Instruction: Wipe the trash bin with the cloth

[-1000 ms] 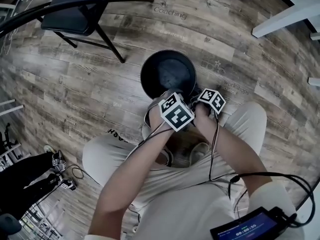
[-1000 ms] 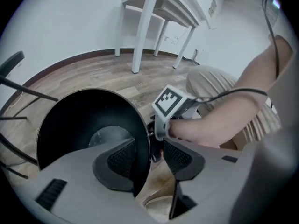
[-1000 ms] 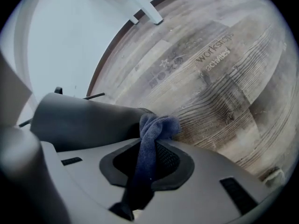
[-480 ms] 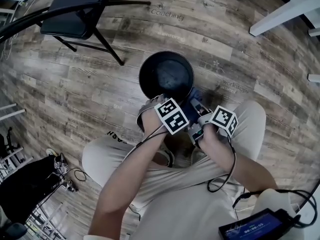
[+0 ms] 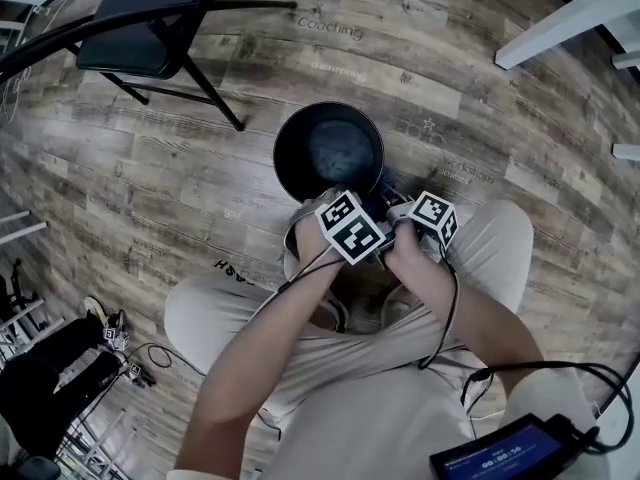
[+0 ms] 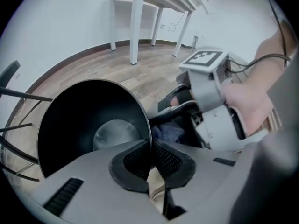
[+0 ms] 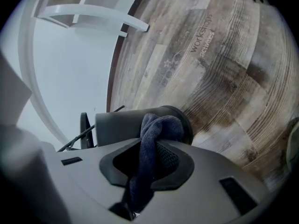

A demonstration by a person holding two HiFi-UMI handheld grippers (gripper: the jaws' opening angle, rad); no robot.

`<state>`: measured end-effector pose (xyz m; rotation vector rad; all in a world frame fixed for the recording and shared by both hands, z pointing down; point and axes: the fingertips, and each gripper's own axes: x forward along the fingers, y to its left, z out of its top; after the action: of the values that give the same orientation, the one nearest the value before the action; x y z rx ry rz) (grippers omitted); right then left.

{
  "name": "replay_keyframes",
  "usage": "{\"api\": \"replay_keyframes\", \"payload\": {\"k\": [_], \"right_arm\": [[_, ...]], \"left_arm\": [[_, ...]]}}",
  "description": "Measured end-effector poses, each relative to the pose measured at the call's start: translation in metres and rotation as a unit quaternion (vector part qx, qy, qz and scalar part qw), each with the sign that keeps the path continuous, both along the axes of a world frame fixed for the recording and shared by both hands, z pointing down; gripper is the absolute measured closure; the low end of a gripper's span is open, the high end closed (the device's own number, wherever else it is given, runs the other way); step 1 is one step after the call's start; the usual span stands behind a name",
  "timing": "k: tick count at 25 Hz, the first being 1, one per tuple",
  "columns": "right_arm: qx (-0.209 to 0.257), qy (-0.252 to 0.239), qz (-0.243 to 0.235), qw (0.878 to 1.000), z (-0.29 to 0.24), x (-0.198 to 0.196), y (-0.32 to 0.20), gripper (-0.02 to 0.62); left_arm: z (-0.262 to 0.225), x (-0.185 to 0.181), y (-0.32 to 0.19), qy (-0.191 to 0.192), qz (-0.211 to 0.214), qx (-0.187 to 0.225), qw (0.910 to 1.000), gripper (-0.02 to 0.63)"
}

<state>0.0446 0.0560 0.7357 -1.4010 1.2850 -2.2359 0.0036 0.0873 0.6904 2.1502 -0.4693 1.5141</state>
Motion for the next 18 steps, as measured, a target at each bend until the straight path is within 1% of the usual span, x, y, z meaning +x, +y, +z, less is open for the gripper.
{"api": "replay_keyframes", "payload": {"k": [6, 8, 11, 14, 16, 18], "right_arm": [[-0.057, 0.016, -0.025, 0.998, 0.072, -0.002, 0.008, 0.526], [-0.065, 0.033, -0.031, 0.997, 0.092, 0.000, 0.006, 0.526], [-0.068, 0.072, -0.040, 0.994, 0.118, 0.006, 0.002, 0.526], [-0.076, 0.100, -0.041, 0.991, 0.138, 0.013, -0.002, 0.526], [-0.086, 0.106, -0.046, 0.990, 0.143, 0.016, -0.001, 0.526], [-0.095, 0.100, -0.046, 0.989, 0.134, 0.018, -0.002, 0.526]], "left_arm": [[-0.003, 0.004, -0.002, 0.017, -0.015, -0.002, 0.9997, 0.586], [-0.004, 0.005, -0.003, 0.024, -0.023, -0.003, 0.9994, 0.586], [-0.005, 0.006, -0.004, 0.029, -0.030, 0.000, 0.9991, 0.584], [-0.005, 0.010, -0.006, 0.031, -0.037, -0.002, 0.9989, 0.585], [-0.005, 0.014, -0.008, 0.033, -0.045, -0.009, 0.9984, 0.584], [-0.004, 0.015, -0.013, 0.035, -0.058, -0.015, 0.9976, 0.584]]}}
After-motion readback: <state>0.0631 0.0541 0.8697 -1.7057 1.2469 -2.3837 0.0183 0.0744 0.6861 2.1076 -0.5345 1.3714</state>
